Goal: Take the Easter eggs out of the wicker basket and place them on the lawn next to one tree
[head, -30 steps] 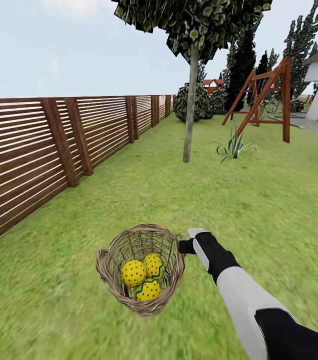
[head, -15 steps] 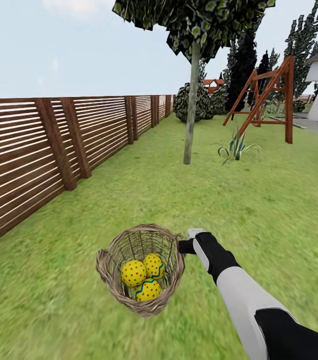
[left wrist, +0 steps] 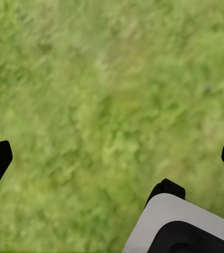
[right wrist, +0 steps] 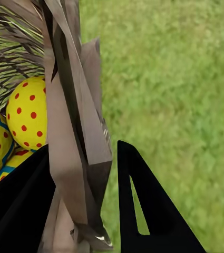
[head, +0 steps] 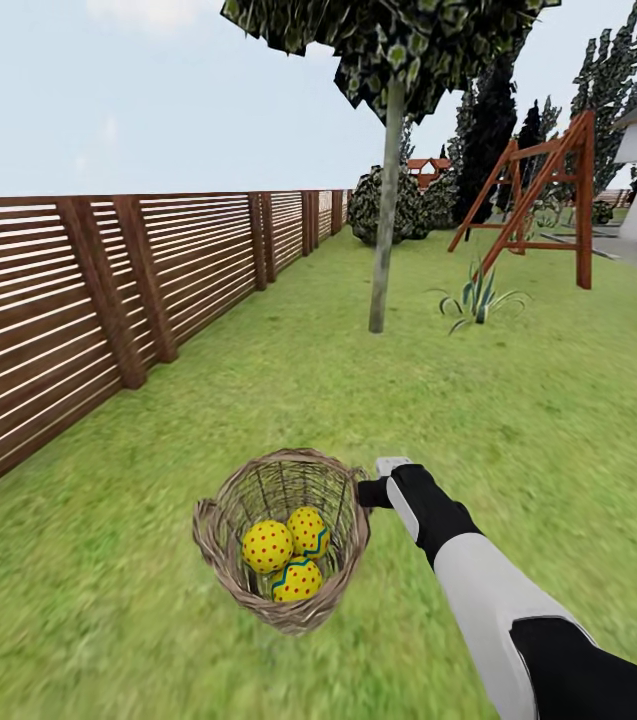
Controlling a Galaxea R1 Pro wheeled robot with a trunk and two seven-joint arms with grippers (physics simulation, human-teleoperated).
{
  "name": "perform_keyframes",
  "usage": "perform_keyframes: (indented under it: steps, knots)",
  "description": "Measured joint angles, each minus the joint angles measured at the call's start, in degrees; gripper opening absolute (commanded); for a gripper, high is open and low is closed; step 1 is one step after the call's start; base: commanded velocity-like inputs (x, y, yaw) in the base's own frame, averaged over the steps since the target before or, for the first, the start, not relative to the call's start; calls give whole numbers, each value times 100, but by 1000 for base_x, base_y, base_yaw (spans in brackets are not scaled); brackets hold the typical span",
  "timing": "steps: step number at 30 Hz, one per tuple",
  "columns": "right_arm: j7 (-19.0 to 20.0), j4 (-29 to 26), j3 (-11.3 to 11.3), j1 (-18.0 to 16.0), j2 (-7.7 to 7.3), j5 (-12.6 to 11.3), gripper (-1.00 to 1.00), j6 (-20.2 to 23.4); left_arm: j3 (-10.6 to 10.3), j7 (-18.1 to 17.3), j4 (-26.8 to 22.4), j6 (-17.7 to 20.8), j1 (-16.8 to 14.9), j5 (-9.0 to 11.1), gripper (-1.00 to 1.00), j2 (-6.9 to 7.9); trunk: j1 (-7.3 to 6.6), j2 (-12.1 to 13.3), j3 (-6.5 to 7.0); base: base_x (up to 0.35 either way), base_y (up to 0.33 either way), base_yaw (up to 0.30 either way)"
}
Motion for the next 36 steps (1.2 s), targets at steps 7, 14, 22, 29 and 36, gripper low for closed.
perform_keyframes:
  steps: [7, 14, 22, 29, 36]
  knots:
    - [1, 0, 0, 0, 0, 1, -100, 0, 0, 0, 0, 0, 0, 0, 100, 0, 0, 0, 0, 331, 0, 0]
    - [0, 0, 0, 0, 0, 0, -100, 0, 0, 0, 0, 0, 0, 0, 100, 0, 0, 0, 0, 331, 0, 0]
    - [1, 0, 0, 0, -5, 2, -100, 0, 0, 0, 0, 0, 0, -2, 100, 0, 0, 0, 0, 331, 0, 0]
    - [8, 0, -6, 0, -16, 6, -100, 0, 0, 0, 0, 0, 0, -7, 100, 0, 0, 0, 0, 331, 0, 0]
    - [8, 0, -23, 8, -42, 5, -100, 0, 0, 0, -2, 0, 0, -5, 100, 0, 0, 0, 0, 331, 0, 0]
